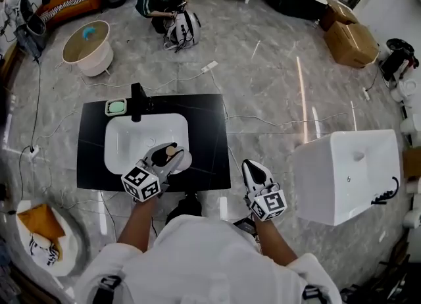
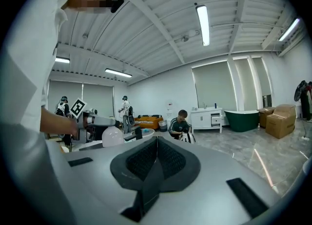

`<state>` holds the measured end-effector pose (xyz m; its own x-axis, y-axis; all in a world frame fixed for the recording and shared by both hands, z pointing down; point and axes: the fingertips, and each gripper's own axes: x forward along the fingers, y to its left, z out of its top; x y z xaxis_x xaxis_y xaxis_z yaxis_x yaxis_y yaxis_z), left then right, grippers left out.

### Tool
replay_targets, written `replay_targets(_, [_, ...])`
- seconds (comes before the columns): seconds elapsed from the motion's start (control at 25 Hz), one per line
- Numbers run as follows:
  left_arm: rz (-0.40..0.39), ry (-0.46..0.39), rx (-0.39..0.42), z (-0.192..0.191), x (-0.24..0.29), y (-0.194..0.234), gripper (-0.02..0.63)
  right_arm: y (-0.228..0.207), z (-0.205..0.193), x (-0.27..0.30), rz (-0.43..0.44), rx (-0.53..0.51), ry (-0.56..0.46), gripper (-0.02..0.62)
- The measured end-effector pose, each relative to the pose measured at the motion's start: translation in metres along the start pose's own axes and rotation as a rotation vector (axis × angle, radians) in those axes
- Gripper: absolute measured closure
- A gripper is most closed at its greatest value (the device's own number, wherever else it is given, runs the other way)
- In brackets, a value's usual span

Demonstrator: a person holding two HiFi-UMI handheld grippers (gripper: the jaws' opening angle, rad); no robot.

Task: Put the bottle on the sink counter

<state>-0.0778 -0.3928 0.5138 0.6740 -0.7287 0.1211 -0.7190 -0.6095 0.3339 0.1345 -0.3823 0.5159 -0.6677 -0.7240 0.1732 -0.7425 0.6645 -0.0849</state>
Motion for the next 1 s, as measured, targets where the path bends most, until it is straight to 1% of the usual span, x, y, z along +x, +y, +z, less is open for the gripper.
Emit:
replay_targets(0.16, [-0.019,-0.003,-0.001,0.012,0.019,0.033,0.468,-0.008,0.013,0.034,-0.006,-0.008,-0.002,0.580])
replay_targets(0.36, [-0.045,0.004,0.010,0.022,0.046,0.063,0.468,-0.022,0.026,0.062,-0.026,-0.030,-0.007,0.580])
replay_targets(0.52, [-0.049,0.028,0.048,0.025,0.072,0.080,0.466,-0.036,0.034,0.085,-0.024,-0.055,-0.019,0.580])
replay_targets(0.64, [-0.048,0.044,0.067,0.023,0.100,0.089,0.468,-0.057,0.033,0.104,-0.020,-0.063,-0.026,0.580])
replay_targets(0.76, [-0.027,0.045,0.081,0.023,0.126,0.096,0.468,-0.083,0.024,0.120,-0.021,-0.055,-0.028,0.580])
replay_targets(0.88, [0.016,0.038,0.085,0.026,0.152,0.110,0.468,-0.113,0.017,0.146,-0.025,-0.043,-0.027,0.580])
replay_targets(1.0, [0.055,0.056,0.079,0.018,0.169,0.120,0.466,-0.128,0.012,0.168,-0.010,-0.024,-0.028,0.580])
